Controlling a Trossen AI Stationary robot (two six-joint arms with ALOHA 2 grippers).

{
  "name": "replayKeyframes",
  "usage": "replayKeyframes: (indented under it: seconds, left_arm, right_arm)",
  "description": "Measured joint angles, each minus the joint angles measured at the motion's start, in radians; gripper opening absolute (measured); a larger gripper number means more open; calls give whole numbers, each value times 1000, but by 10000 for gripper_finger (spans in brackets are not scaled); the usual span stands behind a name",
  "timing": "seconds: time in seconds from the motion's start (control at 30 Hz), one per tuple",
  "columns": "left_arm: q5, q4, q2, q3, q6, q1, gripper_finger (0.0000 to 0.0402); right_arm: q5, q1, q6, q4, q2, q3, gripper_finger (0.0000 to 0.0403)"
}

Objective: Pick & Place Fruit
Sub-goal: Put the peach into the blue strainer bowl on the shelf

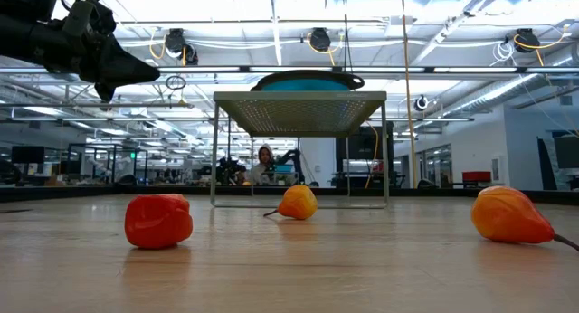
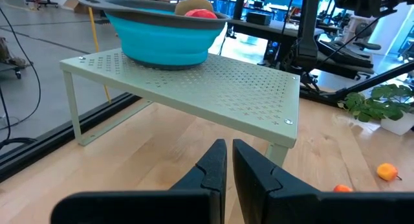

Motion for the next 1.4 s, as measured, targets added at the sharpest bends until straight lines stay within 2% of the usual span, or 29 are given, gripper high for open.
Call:
replayKeyframes:
  seconds: [0.3, 0.5, 0.63, 0.9, 1.0, 1.2, 1.4]
  left_arm:
    - [0, 0, 0, 0, -2, 0, 26]
    - [1, 0, 0, 0, -7, 0, 26]
    - [1, 0, 0, 0, -6, 0, 26]
    - [-3, 0, 0, 0, -29, 0, 26]
    - [-14, 0, 0, 0, -57, 0, 26]
    - [-48, 0, 0, 0, -85, 0, 26]
    - [-48, 0, 0, 0, -85, 0, 26]
  right_arm:
    - [21, 0, -474, -16, 0, 0, 96]
    - [187, -1, -813, -24, 1, 0, 96]
    - [314, -19, -961, -23, 1, 0, 100]
    - [588, -119, -1114, -23, 1, 0, 112]
    - [656, -174, -1140, -23, 1, 0, 113]
    - [681, -300, -1129, -23, 1, 0, 113]
    - [678, -427, -1046, -24, 1, 0, 113]
